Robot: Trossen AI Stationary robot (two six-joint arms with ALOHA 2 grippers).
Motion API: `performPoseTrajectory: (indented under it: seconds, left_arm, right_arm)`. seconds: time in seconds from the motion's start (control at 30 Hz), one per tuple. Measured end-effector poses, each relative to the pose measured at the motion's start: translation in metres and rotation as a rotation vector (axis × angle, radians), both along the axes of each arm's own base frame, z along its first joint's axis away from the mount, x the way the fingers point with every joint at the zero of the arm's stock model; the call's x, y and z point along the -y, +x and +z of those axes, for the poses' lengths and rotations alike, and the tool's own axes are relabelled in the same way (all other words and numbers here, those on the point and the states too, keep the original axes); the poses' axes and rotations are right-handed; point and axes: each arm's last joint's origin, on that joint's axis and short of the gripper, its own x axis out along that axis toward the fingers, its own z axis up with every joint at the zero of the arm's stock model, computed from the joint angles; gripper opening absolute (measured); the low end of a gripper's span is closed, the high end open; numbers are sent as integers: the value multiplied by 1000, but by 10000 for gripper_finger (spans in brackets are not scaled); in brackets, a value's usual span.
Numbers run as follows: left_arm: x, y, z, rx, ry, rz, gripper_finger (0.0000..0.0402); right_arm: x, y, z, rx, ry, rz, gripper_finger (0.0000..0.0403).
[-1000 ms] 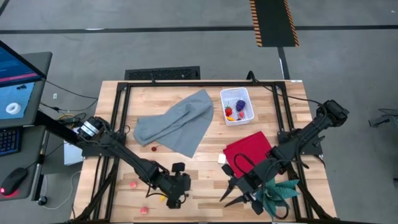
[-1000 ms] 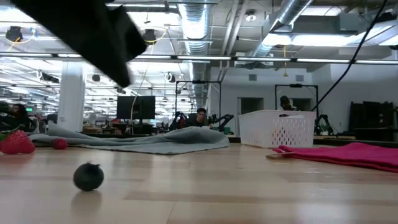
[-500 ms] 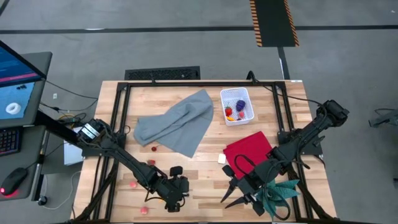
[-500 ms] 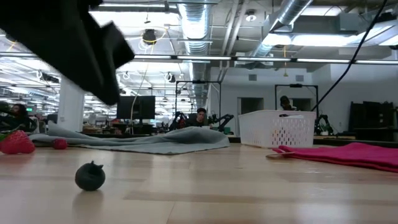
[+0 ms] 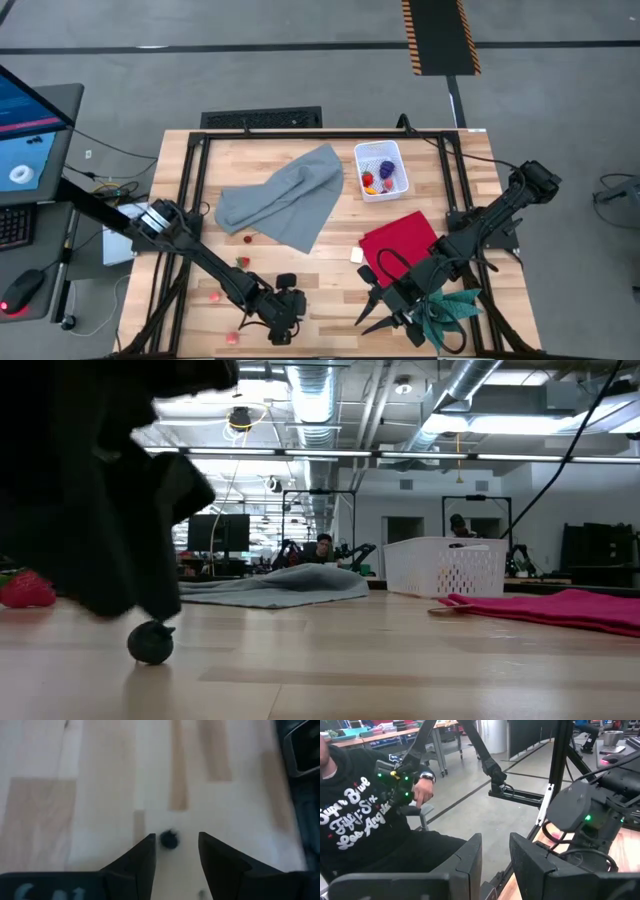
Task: Pick and placing Produce into tupperware
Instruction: Put the blueberry into the white bin
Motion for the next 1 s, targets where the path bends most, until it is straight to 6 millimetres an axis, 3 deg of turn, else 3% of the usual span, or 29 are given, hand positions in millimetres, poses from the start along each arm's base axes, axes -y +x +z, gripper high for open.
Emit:
performPoseTrajectory:
  seconds: [0.17,0.4,0.77,1.0]
  left_arm:
    - [3,6,-15,-8,-1,-1,137]
    - [5,7,-18,-5,29,-6,131]
    - [6,8,-10,-24,112,-62,29]
    - [7,12,9,-27,170,-74,59]
  right_arm:
    - [0,0,1,3,3,0,123]
    - [0,0,1,3,3,0,123]
    - [0,0,0,1,2,0,123]
    - [0,0,0,6,-5,2,123]
